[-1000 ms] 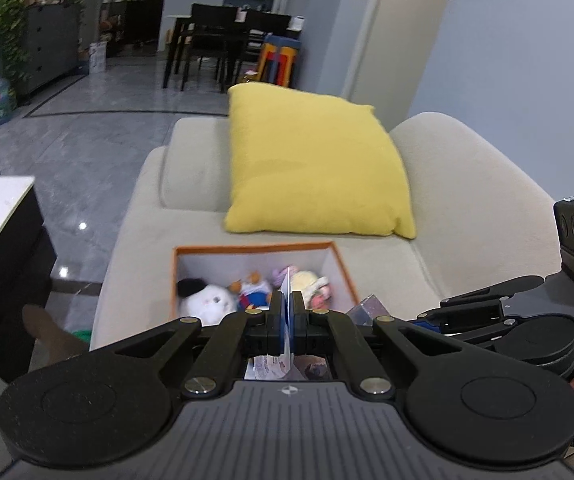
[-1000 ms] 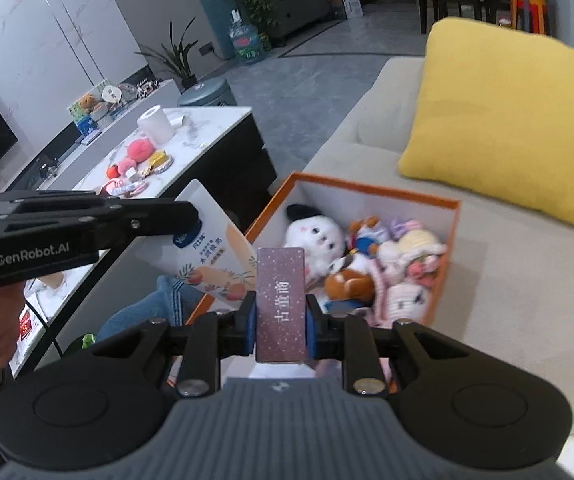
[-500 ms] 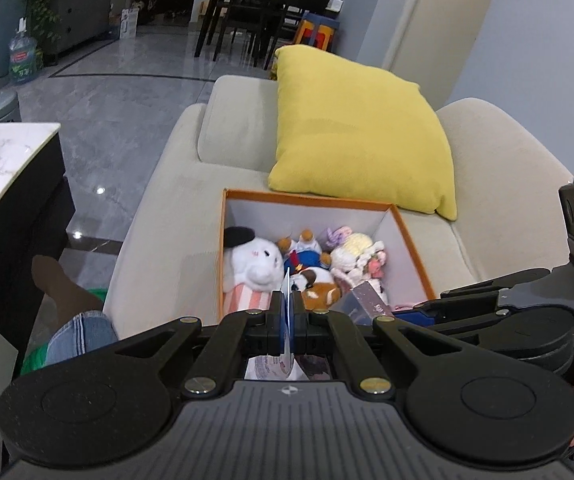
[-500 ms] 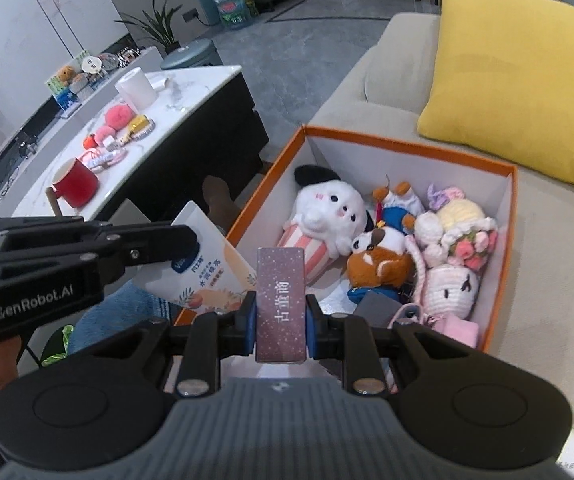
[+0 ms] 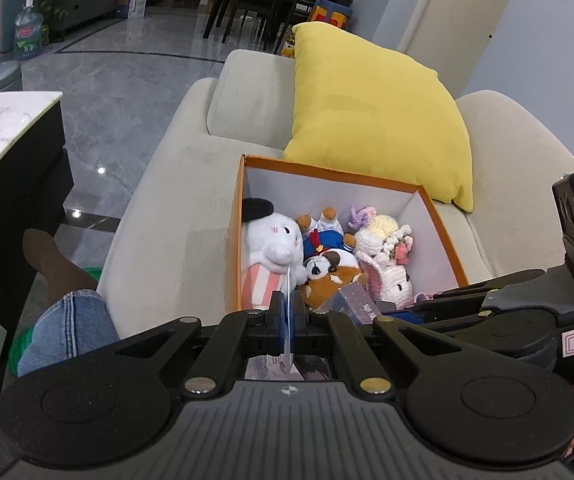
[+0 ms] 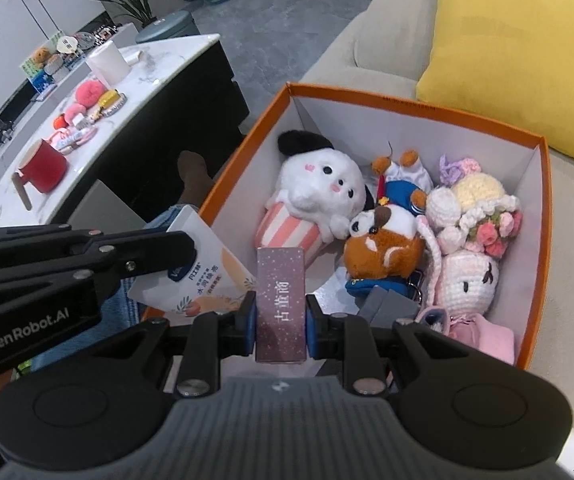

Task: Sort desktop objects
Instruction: 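Carry the maroon box and lotion tube over the orange box with both tools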

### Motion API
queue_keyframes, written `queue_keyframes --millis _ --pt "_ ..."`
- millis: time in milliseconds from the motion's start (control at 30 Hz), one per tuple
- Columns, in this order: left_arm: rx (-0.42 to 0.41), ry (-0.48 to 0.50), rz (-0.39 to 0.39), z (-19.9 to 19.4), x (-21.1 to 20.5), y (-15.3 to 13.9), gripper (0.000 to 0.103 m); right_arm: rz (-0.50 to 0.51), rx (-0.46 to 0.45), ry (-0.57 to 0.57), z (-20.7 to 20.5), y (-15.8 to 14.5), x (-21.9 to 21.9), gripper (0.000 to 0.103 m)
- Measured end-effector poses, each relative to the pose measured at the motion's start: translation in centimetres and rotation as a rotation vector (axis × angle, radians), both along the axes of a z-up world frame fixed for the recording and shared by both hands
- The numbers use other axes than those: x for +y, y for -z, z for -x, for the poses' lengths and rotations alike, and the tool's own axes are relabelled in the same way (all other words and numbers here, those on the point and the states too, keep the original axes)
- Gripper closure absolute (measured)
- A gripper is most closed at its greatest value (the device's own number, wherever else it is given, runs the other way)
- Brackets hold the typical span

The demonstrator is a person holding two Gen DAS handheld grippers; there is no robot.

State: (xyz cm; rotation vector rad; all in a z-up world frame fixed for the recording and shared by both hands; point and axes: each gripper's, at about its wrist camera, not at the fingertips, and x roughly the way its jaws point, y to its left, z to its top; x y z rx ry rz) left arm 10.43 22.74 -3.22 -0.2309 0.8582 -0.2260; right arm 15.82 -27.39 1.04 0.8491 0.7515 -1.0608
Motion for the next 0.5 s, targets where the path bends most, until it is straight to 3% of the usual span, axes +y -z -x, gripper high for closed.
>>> queue_keyframes --millis 500 --pt "0.038 -0.003 0.049 -1.4 -0.9 2.6 0.102 -0.057 0.109 0.117 -0.1 1.9 -1.9 0.079"
